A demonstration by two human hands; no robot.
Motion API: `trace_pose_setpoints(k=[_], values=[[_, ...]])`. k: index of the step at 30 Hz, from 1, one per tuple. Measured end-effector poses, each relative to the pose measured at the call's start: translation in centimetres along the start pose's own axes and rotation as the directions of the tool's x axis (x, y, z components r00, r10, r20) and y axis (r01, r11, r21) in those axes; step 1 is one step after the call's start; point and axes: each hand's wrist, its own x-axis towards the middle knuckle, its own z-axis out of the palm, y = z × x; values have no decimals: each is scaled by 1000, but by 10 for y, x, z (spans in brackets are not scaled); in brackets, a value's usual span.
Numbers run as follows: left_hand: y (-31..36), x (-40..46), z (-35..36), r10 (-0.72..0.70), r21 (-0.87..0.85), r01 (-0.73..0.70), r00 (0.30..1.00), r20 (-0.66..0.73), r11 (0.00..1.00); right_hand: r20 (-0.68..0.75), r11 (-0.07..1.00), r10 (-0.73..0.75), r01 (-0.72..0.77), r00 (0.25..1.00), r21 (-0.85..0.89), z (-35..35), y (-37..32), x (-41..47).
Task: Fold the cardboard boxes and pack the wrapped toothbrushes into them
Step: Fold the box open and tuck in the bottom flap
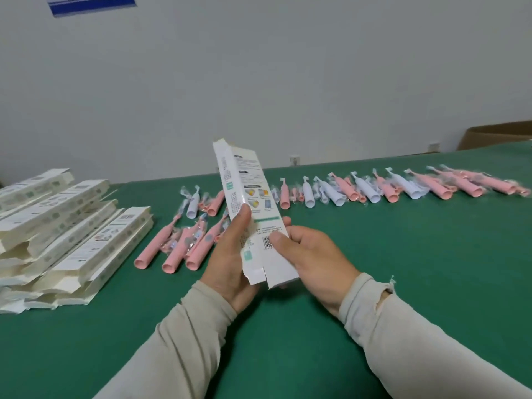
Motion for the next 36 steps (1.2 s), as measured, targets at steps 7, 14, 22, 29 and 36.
trace_pose_setpoints(k=[7, 14, 22, 29, 36], values=[[9, 0, 1, -47, -276, 19, 994, -95, 961, 38, 999, 26, -24, 999, -42, 14, 1, -7], [12, 8, -6, 64, -203, -138, 941, -333, 969, -79, 994, -36, 27, 996, -110, 19, 4, -8], [7, 6, -1, 119, -106, -140, 976, -184, 984, -109, 992, 101, -93, 989, 80, 20, -2, -7], [12, -2, -2, 72, -266, -78, 997, -33, 961, 220, 879, 264, -328, 939, 346, 19, -4, -12], [17, 2, -3, 90, -286, -148, 974, -208, 947, -182, 995, -99, 94, 978, -37, 17, 4, -5]])
